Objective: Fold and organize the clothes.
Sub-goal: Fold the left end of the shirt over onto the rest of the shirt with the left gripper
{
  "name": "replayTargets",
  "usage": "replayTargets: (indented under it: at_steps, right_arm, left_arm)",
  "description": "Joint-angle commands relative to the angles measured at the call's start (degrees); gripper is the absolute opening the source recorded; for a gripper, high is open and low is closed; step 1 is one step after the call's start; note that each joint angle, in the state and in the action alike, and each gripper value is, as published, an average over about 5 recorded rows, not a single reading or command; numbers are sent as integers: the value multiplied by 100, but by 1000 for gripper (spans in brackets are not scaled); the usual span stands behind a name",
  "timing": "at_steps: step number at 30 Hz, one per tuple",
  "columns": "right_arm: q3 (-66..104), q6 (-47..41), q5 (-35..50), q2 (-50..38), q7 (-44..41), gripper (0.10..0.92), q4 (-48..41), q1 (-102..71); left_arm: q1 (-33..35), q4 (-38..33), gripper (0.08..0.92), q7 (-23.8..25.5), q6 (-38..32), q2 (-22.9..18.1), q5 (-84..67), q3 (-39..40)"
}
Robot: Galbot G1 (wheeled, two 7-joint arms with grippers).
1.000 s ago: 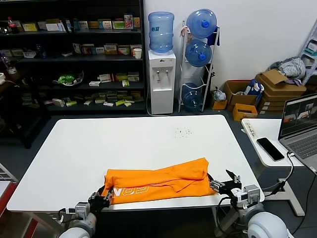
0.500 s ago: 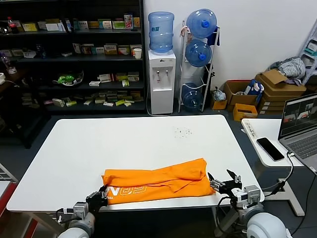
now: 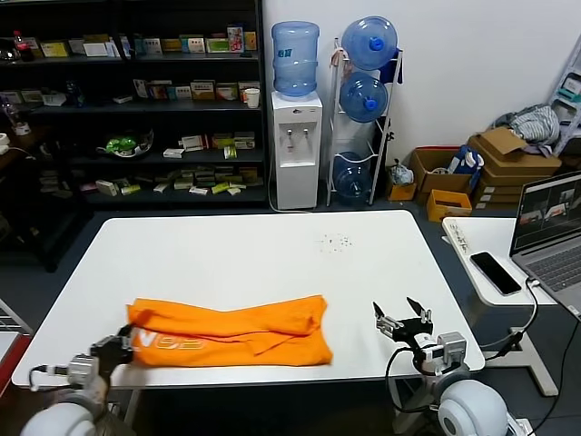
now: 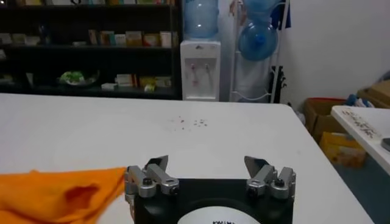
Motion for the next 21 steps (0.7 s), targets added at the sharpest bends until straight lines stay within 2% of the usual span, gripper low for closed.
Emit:
replayTargets:
  at_steps: [1,5,8,10,15,21]
  right_arm:
    - [-38,246,-198,248,-156,823,-297,182]
    - [-42,245,-242,321,-141,823,-331,168]
    - [-64,211,-307,358,-109,823,-317,149]
    - [-70,176,-349,364,-82,823,-286,129]
    - [-30,92,-412,416,-17,823,-215,72]
    - [17,97,-468,531,5,823,-199,15]
  left_arm:
    - [1203,166,104,370,-187,977,51,-2067]
    - [1240,-1213,104,128,6,445,-666,-1307]
    - [838,-2005,104,-194,251,-74,-1098,-273]
    - [519,-2267,104,-361,402,-364,-1357,339]
    - [-195,-2342,104,-656,610,-732,-1756,1311]
    - [-914,-1928,104,-785,640,-1025,-1660,1875]
